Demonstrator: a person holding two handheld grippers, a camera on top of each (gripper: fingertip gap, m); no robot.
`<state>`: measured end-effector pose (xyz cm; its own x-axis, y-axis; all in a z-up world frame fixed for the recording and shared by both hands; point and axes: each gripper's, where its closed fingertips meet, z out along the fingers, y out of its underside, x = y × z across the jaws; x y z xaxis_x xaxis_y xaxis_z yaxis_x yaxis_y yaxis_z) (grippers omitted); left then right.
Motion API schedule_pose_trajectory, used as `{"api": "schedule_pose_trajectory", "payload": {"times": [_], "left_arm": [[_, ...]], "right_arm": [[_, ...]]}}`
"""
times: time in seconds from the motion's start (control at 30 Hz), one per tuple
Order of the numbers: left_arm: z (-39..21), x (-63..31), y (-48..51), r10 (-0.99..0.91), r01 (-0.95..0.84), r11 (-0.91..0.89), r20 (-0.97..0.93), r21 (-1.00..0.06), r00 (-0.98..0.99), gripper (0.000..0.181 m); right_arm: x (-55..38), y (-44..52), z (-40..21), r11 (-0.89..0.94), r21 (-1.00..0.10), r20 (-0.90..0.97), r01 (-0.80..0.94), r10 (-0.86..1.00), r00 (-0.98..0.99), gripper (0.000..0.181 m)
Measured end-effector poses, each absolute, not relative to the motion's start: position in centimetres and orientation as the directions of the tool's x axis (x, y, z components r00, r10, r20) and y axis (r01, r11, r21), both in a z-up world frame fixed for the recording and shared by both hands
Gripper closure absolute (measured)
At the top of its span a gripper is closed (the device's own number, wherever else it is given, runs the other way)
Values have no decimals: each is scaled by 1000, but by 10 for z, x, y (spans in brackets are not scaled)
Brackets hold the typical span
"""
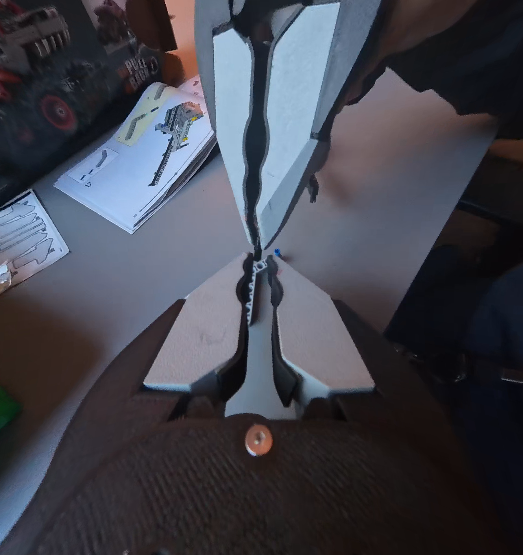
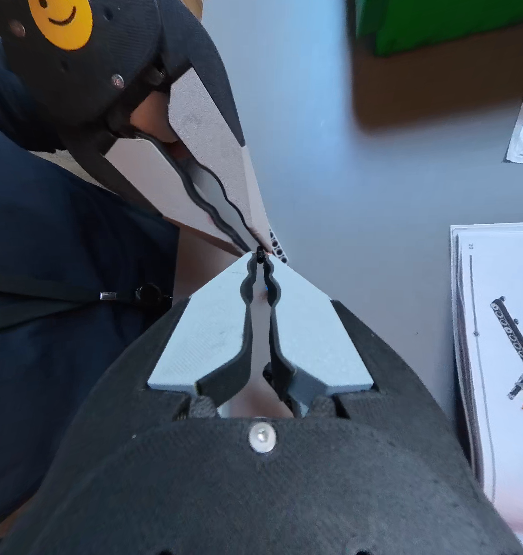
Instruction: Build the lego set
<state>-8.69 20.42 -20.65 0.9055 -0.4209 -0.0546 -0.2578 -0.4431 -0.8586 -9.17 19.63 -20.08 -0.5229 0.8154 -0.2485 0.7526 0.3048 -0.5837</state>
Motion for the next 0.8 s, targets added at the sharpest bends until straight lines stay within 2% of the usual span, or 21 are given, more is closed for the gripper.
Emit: {"api": "schedule_pose_trajectory", "payload": {"times": [0.03,0.23,0.43,0.6,0.8], "left_arm": [[-207,-86,204,-422,-266,-444,-63,-856,904,178],[-204,-84,205,-432,-259,-416,-61,-872,900,179],[-191,-88,205,-431,-137,-385,47,-913,901,178],[-185,-92,204,-429,-68,-376,108,-924,897,178],[-184,-92,203,-435,-53,-373,124,-927,892,178]], "right_arm": [[-90,195,-202,311,-582,-249,752,812,-528,179],[-90,195,-196,313,-646,-210,696,804,-557,179],[-96,196,-183,294,-757,-130,584,808,-575,179],[-98,205,-179,406,-770,80,493,827,-556,179],[-99,199,-175,385,-798,65,464,820,-569,179]]}}
